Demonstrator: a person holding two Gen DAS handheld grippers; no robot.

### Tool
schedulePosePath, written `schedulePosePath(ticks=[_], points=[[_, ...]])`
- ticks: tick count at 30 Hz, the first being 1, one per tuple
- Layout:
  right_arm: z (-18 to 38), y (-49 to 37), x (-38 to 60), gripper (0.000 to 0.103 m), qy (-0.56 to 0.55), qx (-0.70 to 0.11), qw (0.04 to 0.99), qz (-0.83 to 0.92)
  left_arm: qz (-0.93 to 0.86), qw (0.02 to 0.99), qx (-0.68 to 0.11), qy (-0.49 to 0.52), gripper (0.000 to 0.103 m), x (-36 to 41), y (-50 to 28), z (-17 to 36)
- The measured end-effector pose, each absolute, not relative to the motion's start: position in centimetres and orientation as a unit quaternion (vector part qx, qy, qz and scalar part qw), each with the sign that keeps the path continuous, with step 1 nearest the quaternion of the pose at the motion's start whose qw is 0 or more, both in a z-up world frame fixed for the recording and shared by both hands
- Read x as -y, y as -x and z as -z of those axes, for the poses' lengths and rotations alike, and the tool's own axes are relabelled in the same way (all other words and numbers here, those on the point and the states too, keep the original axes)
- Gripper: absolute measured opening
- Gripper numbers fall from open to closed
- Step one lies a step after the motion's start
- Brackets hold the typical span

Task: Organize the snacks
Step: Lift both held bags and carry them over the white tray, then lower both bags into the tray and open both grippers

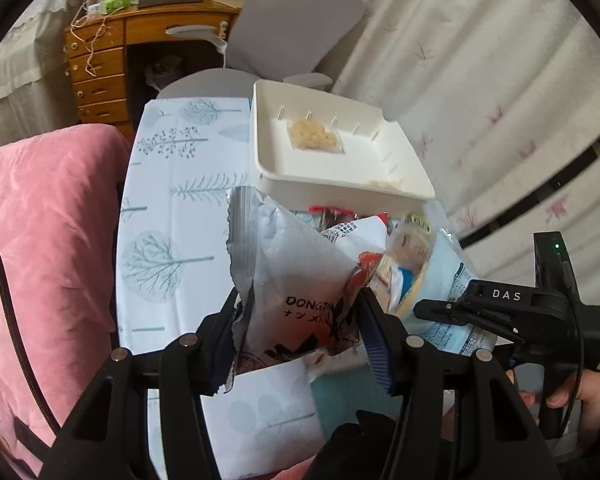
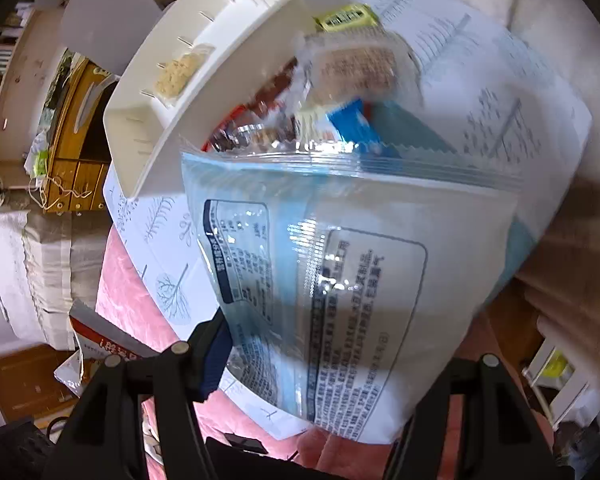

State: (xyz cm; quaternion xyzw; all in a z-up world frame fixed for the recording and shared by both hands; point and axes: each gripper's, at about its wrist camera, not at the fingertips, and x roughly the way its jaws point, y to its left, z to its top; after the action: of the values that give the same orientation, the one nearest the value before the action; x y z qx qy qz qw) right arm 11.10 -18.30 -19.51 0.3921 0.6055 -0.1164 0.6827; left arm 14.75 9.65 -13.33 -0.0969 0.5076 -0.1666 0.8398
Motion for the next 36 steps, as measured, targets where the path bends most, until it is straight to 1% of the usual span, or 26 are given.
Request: schedulePosePath(ticks=[9, 17, 21, 25, 29, 34, 35, 36], points=[[17.5, -16.6, 22.9, 0.063, -0.347, -0.592, 0.725, 0.055, 0.133, 0.843, -0.507, 0.12, 0.054, -3.9, -18.4, 12.9], [16.2, -21.6, 26.2, 0.063, -0.281, -0.557, 0.782, -0.007, 0.103, 0.849, -0.498, 0.146, 0.054, 0.3, -23.0, 13.3], [15.6, -23.7, 26.8, 0.063, -0.244, -0.535, 0.808, -0.033, 0.092, 0.85, -0.495, 0.158, 0.055, 1.4, -25.3, 13.7], [15.4, -25.5, 27.2, 0.063, -0.214, -0.51, 0.831, -0.06, 0.095, 0.859, -0.474, 0.17, 0.055, 2.2, -27.6, 13.8], [15.8, -27.5, 27.8, 0.063, -0.211, -0.491, 0.841, -0.086, 0.098, 0.866, -0.462, 0.164, 0.055, 3.2, -29.8, 14.4], [16.3, -29.9, 28.2, 0.064, -0.194, -0.47, 0.855, -0.105, 0.092, 0.866, -0.468, 0.151, 0.055, 4.4, -32.6, 15.7], [16.6, -30.4, 28.4, 0.064, -0.195, -0.469, 0.855, -0.109, 0.092, 0.866, -0.468, 0.151, 0.055, 4.7, -33.1, 16.0], [16.8, -30.8, 28.6, 0.065, -0.196, -0.469, 0.854, -0.111, 0.09, 0.866, -0.469, 0.15, 0.06, 4.8, -33.5, 16.2]])
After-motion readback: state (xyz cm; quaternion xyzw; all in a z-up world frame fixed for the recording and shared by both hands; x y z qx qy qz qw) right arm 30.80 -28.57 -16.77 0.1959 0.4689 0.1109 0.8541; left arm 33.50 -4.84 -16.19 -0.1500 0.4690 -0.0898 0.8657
